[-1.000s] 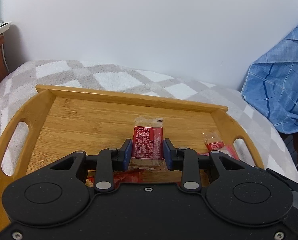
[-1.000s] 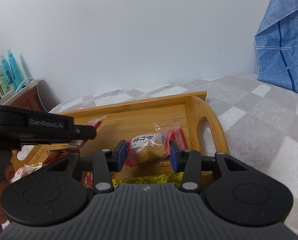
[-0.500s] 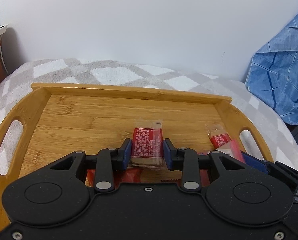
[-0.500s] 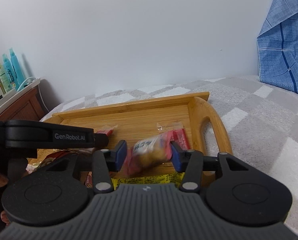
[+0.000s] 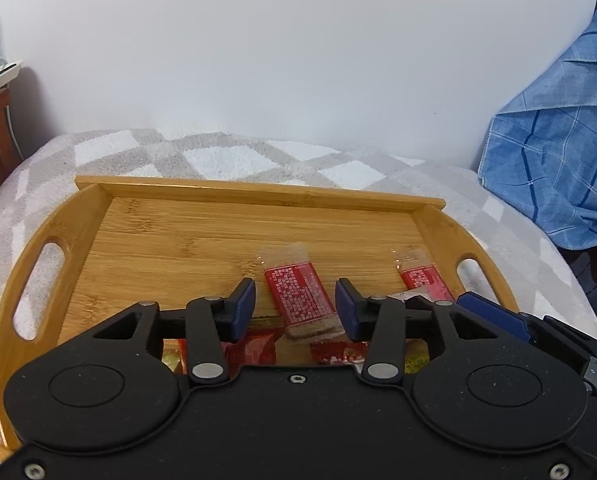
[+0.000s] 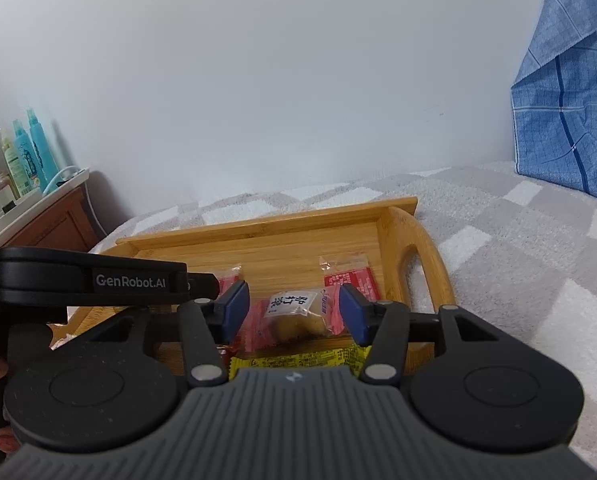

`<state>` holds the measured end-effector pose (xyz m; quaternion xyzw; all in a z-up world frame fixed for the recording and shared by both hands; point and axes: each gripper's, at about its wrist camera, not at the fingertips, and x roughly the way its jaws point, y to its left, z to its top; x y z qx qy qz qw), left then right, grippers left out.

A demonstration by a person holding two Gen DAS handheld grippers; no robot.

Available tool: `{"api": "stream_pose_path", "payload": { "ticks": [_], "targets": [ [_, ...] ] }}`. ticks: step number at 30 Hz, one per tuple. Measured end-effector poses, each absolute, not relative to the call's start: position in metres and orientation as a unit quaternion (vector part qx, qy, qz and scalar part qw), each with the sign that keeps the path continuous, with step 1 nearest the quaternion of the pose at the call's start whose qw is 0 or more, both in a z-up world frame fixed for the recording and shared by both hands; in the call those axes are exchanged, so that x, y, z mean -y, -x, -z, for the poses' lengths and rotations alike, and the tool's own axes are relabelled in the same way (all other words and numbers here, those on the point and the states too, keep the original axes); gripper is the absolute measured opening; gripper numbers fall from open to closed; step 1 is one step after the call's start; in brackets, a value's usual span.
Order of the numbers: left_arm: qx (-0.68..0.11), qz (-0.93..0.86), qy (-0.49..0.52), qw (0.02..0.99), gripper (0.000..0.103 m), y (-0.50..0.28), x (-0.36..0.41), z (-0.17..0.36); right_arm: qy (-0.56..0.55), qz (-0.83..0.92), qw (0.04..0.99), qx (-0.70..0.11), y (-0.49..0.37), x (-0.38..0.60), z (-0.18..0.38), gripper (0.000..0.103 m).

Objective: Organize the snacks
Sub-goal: 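Lower both packets onto the tray and open both grippers, then move both tools back over the chocolate bar and nut bags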

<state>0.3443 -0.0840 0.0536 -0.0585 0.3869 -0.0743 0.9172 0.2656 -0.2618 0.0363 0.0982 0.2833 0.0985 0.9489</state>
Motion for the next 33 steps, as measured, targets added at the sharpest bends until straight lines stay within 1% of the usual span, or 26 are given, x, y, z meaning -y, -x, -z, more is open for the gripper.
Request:
{"api": "stream_pose_path", "payload": {
  "ticks": [3, 10, 13, 15, 27, 33],
  "targets": [
    [-0.382, 0.077, 0.060, 0.919, 0.051, -0.335, 0.082, -0.060, -0.095, -0.098, 0.951, -0.276, -0.259, 0.261, -0.041, 0.072],
    [-0.370, 0.078, 0.078, 0.923, 0.056, -0.312, 0.071, -0.077, -0.118, -0.096, 0.952, -0.266, -0.242, 0.264, -0.050, 0.082],
    [-0.361, 0.076, 0.073, 0.927, 0.061, -0.300, 0.068, -0.084, -0.118, -0.093, 0.955, -0.257, -0.233, 0.264, -0.054, 0.086],
    [-0.353, 0.077, 0.070, 0.930, 0.067, -0.292, 0.067, -0.089, -0.118, -0.091, 0.956, -0.252, -0.228, 0.265, -0.057, 0.090],
    [-0.324, 0.091, 0.067, 0.939, 0.091, -0.226, 0.053, -0.111, -0.109, -0.083, 0.963, -0.232, -0.179, 0.275, -0.070, 0.096],
    [-0.314, 0.096, 0.047, 0.943, 0.092, -0.185, 0.048, -0.107, -0.104, -0.076, 0.968, -0.216, -0.142, 0.278, -0.065, 0.097]
  ]
}}
